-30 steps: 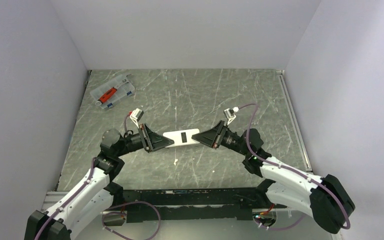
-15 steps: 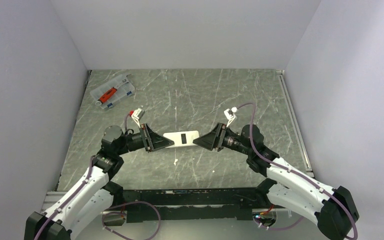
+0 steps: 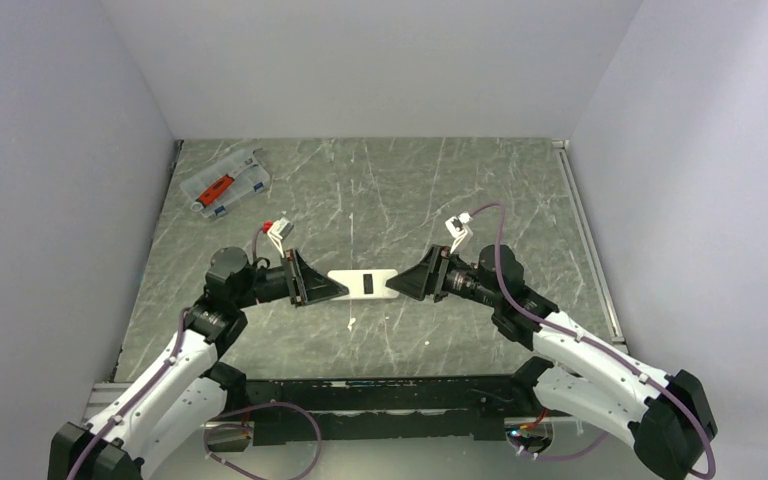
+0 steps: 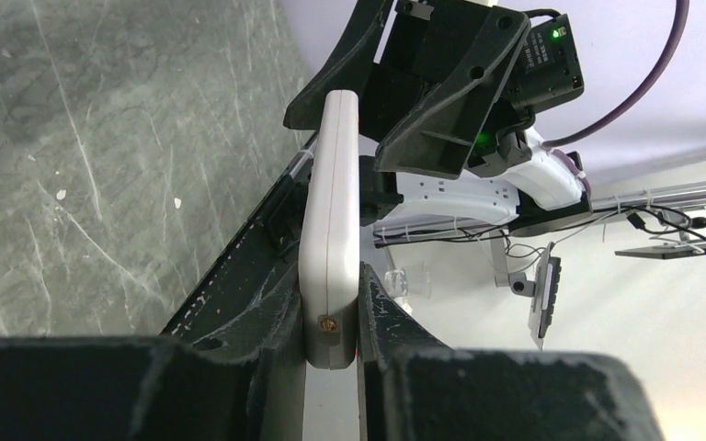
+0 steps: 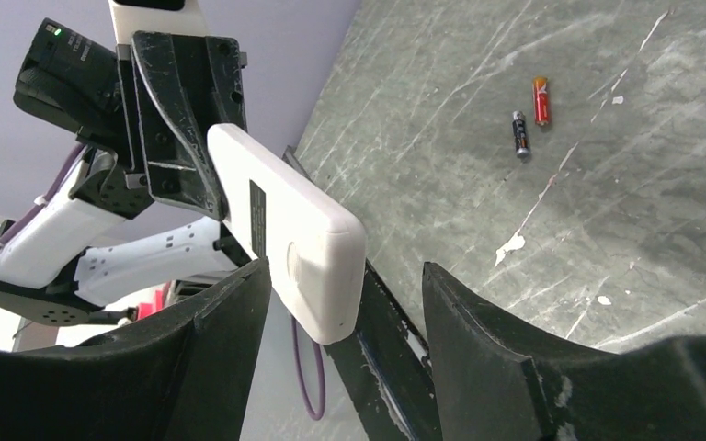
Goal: Load the batteries into the remote control
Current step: Turn over the remote control, then remove the battery cover from the remote control.
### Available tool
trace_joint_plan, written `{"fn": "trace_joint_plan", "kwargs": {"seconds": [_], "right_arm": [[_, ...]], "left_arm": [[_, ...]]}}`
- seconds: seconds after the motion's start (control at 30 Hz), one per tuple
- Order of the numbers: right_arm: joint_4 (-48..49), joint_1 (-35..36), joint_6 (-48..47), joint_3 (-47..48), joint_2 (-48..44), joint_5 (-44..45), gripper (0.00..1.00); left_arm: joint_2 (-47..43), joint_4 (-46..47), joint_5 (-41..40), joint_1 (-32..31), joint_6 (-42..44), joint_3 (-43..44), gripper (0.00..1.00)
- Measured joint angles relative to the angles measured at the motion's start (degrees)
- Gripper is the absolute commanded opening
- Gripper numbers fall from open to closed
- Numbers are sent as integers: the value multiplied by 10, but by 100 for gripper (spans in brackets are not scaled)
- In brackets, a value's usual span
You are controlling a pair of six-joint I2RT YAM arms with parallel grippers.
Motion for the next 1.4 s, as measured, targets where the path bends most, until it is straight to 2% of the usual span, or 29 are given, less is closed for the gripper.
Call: {"fn": "trace_joint_plan", "kwargs": {"seconds": [0.87, 1.17, 1.4], "right_arm": [[50, 0, 36, 0, 28, -19, 39], [50, 0, 36, 0, 28, -17, 39], [52, -1, 37, 0, 35, -16, 18]], "left_arm": [[8, -2, 7, 0, 10, 0, 0], [15, -15, 9, 0, 21, 13, 0], [15, -20, 9, 3, 25, 13, 0]]}}
